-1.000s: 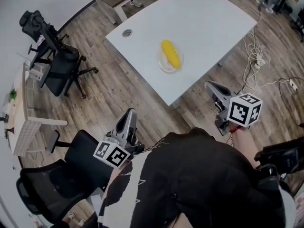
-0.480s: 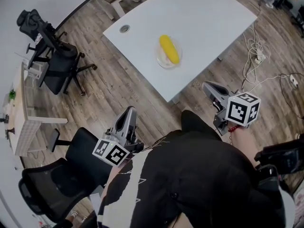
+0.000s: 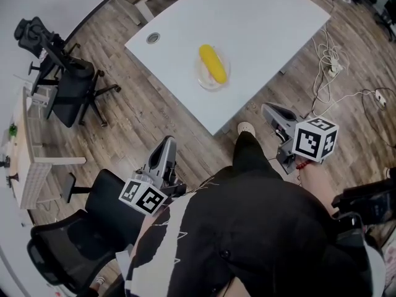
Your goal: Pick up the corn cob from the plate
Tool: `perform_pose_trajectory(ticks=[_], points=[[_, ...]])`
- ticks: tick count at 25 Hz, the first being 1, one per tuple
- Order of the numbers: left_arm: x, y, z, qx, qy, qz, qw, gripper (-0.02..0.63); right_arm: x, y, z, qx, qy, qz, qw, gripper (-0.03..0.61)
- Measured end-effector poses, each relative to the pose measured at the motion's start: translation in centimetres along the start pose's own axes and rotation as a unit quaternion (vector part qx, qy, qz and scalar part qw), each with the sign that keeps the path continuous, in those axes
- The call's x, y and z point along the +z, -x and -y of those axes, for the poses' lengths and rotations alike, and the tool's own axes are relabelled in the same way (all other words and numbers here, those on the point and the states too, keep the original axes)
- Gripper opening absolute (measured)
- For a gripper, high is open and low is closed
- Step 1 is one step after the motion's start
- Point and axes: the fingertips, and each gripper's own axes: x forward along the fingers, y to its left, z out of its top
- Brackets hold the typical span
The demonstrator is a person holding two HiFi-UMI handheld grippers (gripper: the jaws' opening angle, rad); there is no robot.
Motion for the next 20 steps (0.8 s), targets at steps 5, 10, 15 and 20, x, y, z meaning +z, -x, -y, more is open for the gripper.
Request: perform_pose_trajectory(ticks=[5, 10, 15, 20], points=[[0.6, -1.3, -0.4, 0.013, 0.0, 0.005, 0.9999, 0.012, 1.7, -1.6, 1.1, 0.017, 0.004, 0.001, 1.0, 0.015], [1.4, -2.6, -1.6, 0.031, 0.006, 0.012, 0.9994, 0.012, 3.4, -4.4, 1.3, 0.034, 0.006, -0.02, 0.999, 0.015], [1.9, -4.6, -3.2, 0.054, 0.021, 0.026, 0.998, 0.012, 4.6, -6.9, 2.7, 0.036, 0.006, -0.058, 0.998, 0.015], [2.2, -6.2, -5.2, 0.083, 0.038, 0.036, 0.9952, 0.012, 6.1, -10.7, 3.9, 0.063, -0.01, -0.085, 0.994, 0.015]])
